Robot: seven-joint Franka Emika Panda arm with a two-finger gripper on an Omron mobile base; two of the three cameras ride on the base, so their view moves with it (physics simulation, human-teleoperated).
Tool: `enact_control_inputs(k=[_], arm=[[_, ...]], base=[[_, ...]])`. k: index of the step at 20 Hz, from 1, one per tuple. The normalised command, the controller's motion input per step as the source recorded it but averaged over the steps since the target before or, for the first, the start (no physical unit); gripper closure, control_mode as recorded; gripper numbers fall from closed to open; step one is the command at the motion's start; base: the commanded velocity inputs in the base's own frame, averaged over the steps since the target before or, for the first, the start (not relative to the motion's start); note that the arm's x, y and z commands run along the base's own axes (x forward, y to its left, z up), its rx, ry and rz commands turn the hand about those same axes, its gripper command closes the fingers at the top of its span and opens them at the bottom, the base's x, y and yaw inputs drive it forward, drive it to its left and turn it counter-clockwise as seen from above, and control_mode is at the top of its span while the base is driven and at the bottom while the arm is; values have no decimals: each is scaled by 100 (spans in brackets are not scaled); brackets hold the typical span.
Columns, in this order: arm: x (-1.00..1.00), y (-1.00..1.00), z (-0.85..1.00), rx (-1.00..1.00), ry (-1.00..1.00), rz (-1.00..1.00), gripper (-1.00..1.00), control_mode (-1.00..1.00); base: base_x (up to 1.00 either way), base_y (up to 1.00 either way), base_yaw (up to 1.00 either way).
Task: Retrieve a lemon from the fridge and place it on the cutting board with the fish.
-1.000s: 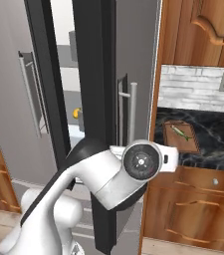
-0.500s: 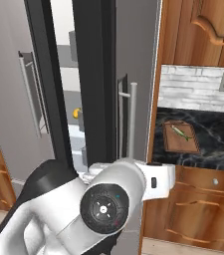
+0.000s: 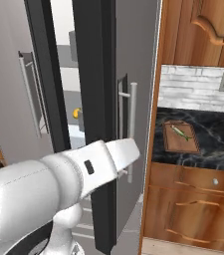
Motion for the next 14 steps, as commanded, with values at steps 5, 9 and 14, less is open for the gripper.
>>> enact_control_inputs(k=[5, 9, 14], arm=[[-26, 73, 0, -76, 23, 0, -100, -100], [-2, 51, 8, -56, 31, 0, -100, -100], [1, 76, 29, -51, 39, -2, -100, -100]], base=[[0, 0, 0], [0, 0, 0], [0, 0, 0]])
